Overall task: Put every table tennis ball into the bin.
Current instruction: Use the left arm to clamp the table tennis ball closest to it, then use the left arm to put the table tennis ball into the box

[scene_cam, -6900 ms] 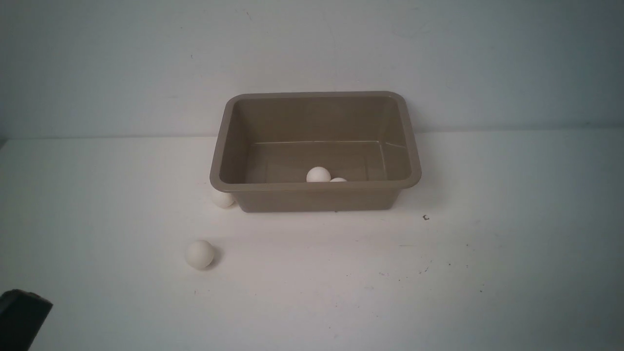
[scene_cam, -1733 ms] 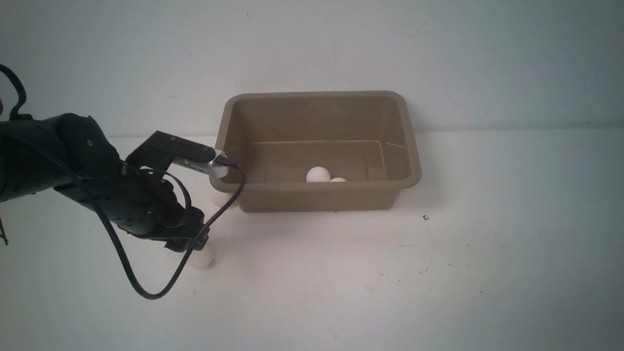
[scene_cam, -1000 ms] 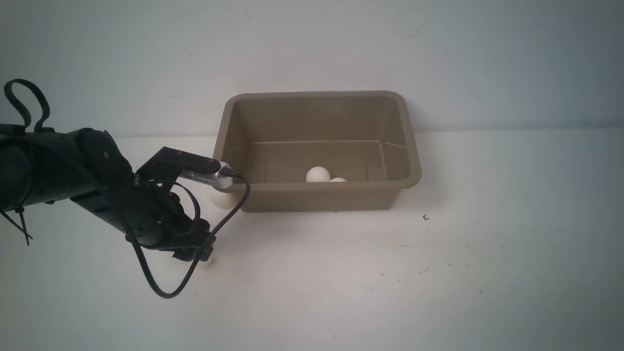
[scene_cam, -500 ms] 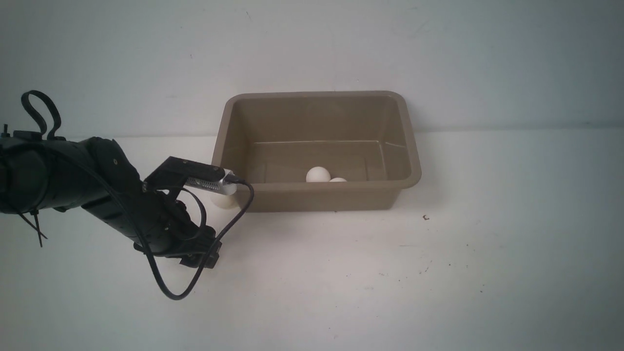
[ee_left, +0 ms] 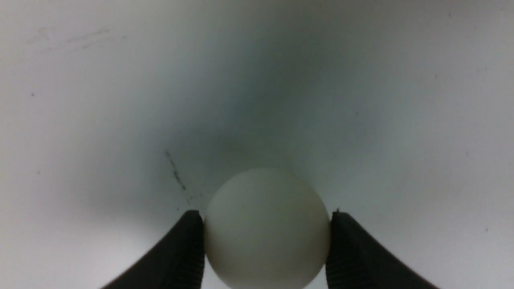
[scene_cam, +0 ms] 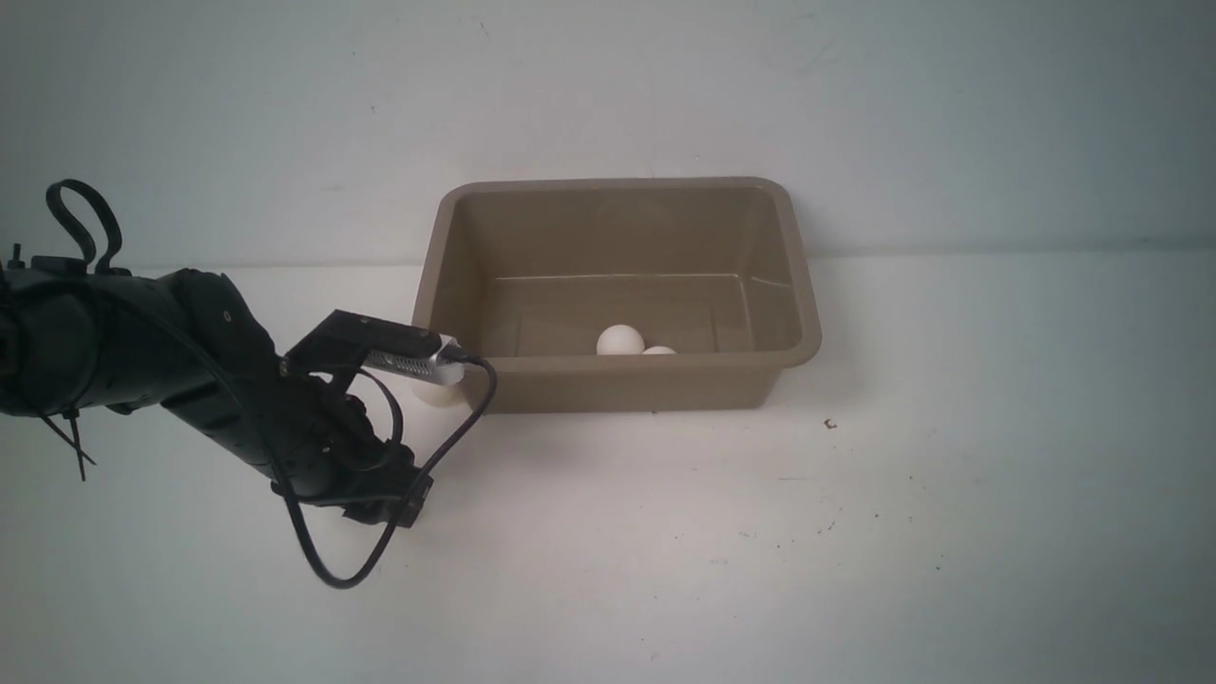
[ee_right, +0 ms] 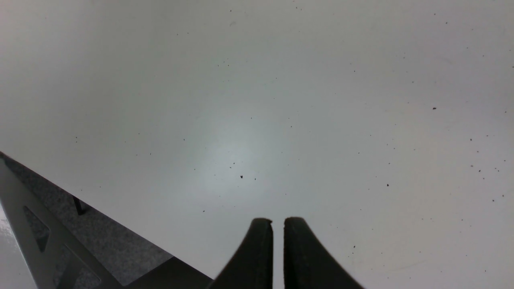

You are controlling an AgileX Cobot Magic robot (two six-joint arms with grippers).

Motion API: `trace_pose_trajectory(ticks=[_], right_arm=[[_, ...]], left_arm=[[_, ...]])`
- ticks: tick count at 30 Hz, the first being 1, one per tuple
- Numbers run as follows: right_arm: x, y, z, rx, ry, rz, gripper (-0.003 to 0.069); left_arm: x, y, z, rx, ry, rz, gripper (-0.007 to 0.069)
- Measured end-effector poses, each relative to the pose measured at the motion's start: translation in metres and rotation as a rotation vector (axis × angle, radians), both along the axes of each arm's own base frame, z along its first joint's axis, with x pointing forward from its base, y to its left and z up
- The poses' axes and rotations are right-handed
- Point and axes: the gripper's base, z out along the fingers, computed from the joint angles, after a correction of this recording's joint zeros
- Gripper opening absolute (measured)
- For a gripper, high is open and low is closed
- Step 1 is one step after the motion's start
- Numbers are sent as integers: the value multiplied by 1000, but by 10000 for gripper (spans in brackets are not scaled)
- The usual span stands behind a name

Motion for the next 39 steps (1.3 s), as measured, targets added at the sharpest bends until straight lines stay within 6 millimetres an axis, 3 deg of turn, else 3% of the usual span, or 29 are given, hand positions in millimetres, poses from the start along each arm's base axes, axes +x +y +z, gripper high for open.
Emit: trace_pose_trajectory(ticks=[2,6,8,10,15,19,27,35,39], right_arm=[[0,0,0,0,0,0,31],[0,0,0,0,0,0,31],[0,0,0,-1,-1,0,31],[0,0,0,-1,-1,0,31],[0,0,0,-9,-7,5,31],[0,0,0,-15,-15,16,31],[0,0,0,-18,-18,20,31],[0,0,0,-19,-19,22,31],[0,-1,0,-20,-18,22,31]], left_arm=[[-6,2,11,28,8,-34,347],[-17,4,53,34,-85,-26,347],[-24,0,92,22,-229,-30,347],[-26,-7,119,5,-339,-41,347],[-9,-33,152,-36,-467,-83,347],[25,-55,138,-48,-444,-97,347],[78,-76,104,-45,-380,-115,347],[94,-82,96,-45,-357,-126,365],[94,-82,96,-45,-358,-126,439]])
